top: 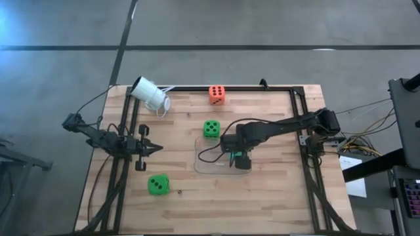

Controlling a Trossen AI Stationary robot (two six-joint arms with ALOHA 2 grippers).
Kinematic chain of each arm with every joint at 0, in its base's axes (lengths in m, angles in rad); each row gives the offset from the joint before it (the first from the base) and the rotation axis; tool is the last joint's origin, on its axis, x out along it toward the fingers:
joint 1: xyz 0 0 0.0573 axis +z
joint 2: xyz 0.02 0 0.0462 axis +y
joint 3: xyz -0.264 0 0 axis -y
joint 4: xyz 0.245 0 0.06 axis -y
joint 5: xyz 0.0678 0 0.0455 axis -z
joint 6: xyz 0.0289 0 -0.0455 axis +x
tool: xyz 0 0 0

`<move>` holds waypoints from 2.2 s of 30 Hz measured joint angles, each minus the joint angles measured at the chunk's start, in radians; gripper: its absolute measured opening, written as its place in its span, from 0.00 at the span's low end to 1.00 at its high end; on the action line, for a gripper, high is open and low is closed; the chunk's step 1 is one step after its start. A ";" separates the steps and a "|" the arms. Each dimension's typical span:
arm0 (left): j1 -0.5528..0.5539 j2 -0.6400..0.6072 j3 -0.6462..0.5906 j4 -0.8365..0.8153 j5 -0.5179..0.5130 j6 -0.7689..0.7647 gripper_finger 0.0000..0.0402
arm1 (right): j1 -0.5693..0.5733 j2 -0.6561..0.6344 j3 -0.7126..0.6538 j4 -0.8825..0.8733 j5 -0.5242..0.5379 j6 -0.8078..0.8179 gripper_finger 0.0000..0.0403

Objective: Pick & Place Dice
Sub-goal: Put the large light blue die into the transparent bin, then put the bottom large green die into the transparent bin

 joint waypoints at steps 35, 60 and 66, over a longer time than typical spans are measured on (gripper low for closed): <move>0.000 0.000 0.000 0.000 0.000 0.000 0.03 | -0.001 0.015 -0.001 0.005 -0.004 0.021 0.91; 0.000 0.000 0.000 0.000 0.000 0.000 0.03 | -0.001 -0.012 0.028 0.027 0.006 0.035 0.99; 0.000 0.000 0.000 0.000 0.000 0.000 0.03 | 0.000 -0.055 0.084 0.032 0.006 0.031 0.99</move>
